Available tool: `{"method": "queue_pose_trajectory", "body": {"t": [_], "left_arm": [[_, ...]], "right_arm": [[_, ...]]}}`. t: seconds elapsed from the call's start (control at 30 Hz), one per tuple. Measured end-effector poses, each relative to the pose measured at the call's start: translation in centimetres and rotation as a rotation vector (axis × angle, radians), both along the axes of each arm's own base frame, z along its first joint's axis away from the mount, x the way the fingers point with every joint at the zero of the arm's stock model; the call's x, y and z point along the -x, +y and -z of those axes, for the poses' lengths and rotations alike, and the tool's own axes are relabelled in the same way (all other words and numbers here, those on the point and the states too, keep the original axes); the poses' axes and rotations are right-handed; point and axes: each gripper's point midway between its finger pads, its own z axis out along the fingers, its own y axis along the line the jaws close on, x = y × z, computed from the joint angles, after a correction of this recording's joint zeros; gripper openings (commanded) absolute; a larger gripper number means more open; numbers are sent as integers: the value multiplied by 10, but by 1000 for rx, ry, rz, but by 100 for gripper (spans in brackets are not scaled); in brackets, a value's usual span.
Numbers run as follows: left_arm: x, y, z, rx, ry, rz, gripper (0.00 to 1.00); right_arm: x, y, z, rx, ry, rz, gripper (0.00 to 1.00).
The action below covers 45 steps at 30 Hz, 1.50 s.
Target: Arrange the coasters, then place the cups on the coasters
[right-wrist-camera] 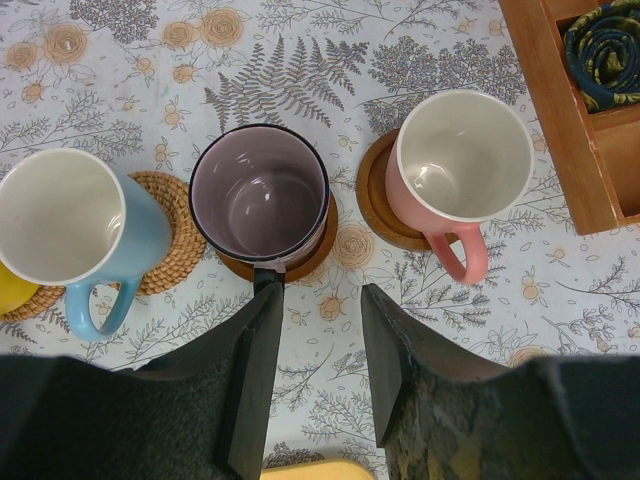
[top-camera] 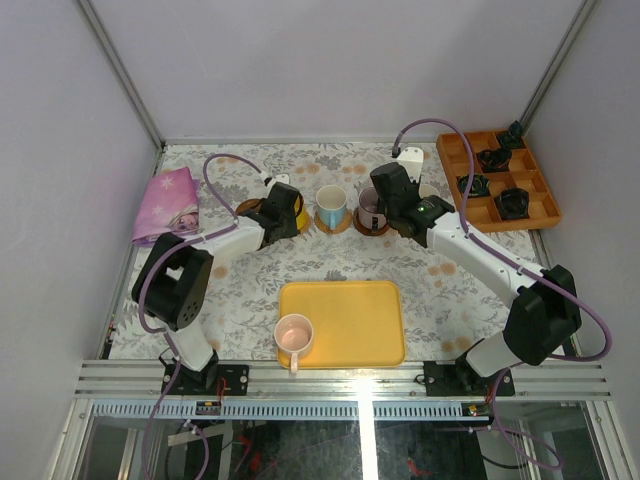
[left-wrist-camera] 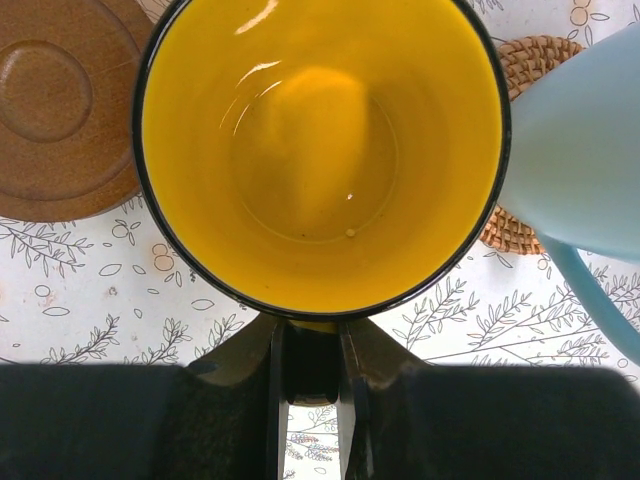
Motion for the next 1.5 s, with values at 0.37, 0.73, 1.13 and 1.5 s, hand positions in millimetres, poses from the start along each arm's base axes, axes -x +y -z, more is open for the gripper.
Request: {"method": "queue_pose_trajectory", "body": {"t": [0.37,0.73,1.13,1.5], "left_arm": [[-2,-1,6,-5,3,3,0],[-3,-1,6,-12,0,13,0],[-2,-1,6,-13,3,15,34],[-1,-2,-2,0,-11,20,65]], "right_arm": [[0,1,0,-9,1,-1,44],[0,2,0,-13,1,1,44],[0,2,0,-17,1,2,44],[1,5,1,-34,6,-4,44]]}}
